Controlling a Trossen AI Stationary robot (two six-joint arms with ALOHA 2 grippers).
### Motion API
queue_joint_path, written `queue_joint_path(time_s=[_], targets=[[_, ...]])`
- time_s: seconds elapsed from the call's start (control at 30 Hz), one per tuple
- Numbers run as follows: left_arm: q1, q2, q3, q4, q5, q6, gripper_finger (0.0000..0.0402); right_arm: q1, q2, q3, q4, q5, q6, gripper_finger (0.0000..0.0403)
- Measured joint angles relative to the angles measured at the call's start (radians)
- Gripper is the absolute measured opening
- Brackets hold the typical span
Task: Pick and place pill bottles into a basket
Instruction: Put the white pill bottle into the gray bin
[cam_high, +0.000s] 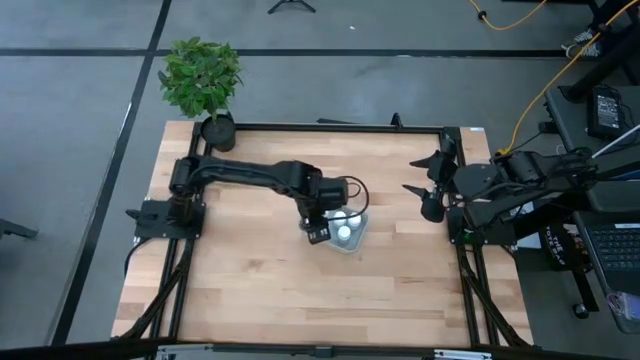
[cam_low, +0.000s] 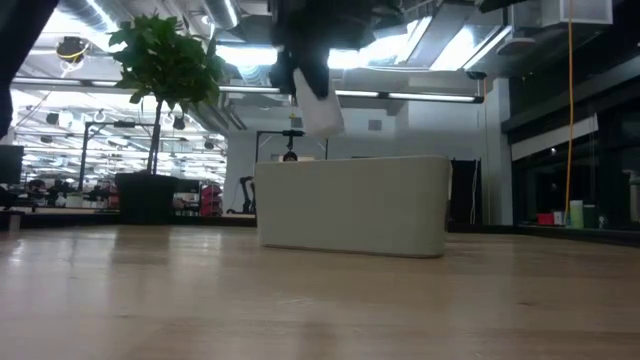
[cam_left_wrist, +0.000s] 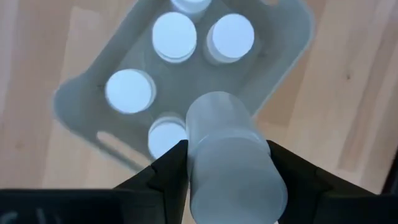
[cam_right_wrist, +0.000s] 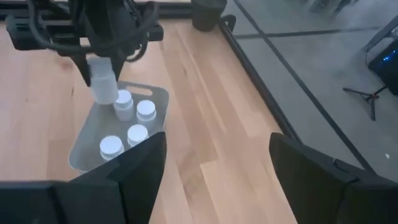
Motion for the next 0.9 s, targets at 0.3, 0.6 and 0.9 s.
queue_joint_path(time_s=[0.3, 0.6, 0.9], targets=[[0.001, 0.093, 0.000, 0.075, 0.042, 0.043, 0.0168, 0.000, 0.000, -0.004, -0.004, 0.000, 0.017, 0.0286], [0.001, 0.173, 0.000, 0.105, 0.048, 0.086, 0.0168, 0.000, 0.000, -0.005, -0.001, 0.000, 0.022, 0.0286], [0.004, 0.242, 0.000, 0.115, 0.013, 0.114, 0.0168, 0.000, 0.000, -0.005, -0.001, 0.000, 0.043, 0.0286]])
